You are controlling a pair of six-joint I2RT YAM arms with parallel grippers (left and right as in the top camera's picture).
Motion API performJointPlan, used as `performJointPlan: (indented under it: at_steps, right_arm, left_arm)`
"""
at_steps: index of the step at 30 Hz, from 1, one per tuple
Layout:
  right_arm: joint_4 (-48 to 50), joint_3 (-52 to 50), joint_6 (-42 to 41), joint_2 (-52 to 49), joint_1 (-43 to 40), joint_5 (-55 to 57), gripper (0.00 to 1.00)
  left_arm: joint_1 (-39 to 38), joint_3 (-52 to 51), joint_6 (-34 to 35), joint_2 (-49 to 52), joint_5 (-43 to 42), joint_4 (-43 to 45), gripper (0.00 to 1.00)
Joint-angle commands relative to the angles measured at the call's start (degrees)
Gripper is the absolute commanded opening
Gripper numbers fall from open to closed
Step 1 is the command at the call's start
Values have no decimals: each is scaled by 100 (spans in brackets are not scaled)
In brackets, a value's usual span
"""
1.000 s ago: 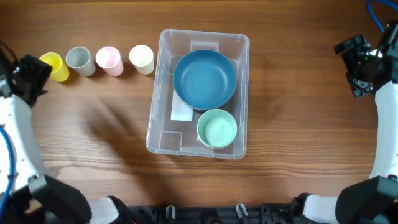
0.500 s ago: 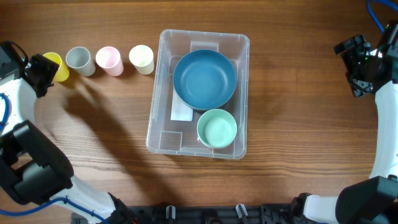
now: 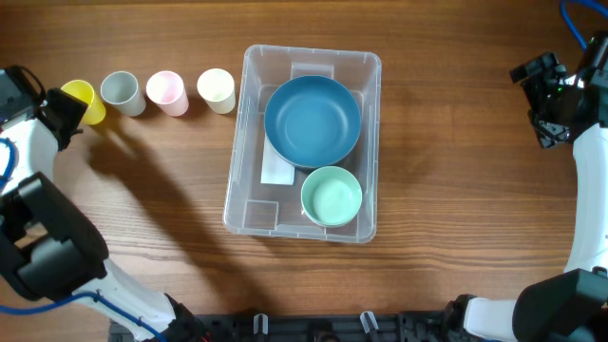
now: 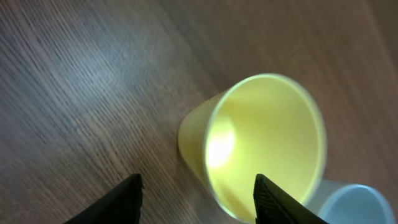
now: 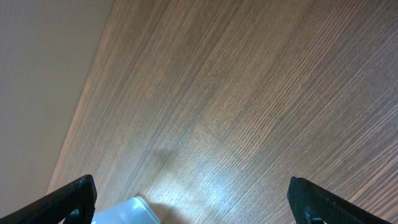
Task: Pack container
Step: 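Move the left gripper toward the yellow cup, then grasp the yellow cup with the left gripper, then carry the yellow cup into the bin's lower left area and release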
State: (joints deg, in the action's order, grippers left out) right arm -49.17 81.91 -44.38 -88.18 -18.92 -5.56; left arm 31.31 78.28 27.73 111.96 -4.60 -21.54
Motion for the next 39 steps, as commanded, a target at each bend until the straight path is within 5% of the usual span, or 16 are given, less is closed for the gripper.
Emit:
performJointPlan:
  at_steps: [1, 4, 12, 17, 21, 29, 39]
  right_arm:
    - [13, 57, -79, -66, 20, -33, 100]
    - [13, 57, -79, -66, 20, -31, 100]
    - [13, 57, -79, -66, 20, -33, 100]
    - [13, 57, -79, -66, 20, -33, 100]
    - [13, 57, -79, -66, 20, -33, 100]
    - [13, 57, -76, -66, 20, -33, 100]
    - [13, 57, -81, -66, 20, -33, 100]
  left_arm:
    - [48, 11, -31, 330, -133, 2, 54]
    - [50, 17, -52, 308, -109, 83, 47]
    - [361, 50, -52, -199, -63, -221, 4]
    - [599, 50, -52, -1121, -131, -776, 4]
    - [367, 50, -205, -2227, -973, -1908, 4]
    - [-2037, 48, -960, -3604, -1305, -4183, 4]
    - [-5453, -66, -468, -3473, 31, -4927, 4]
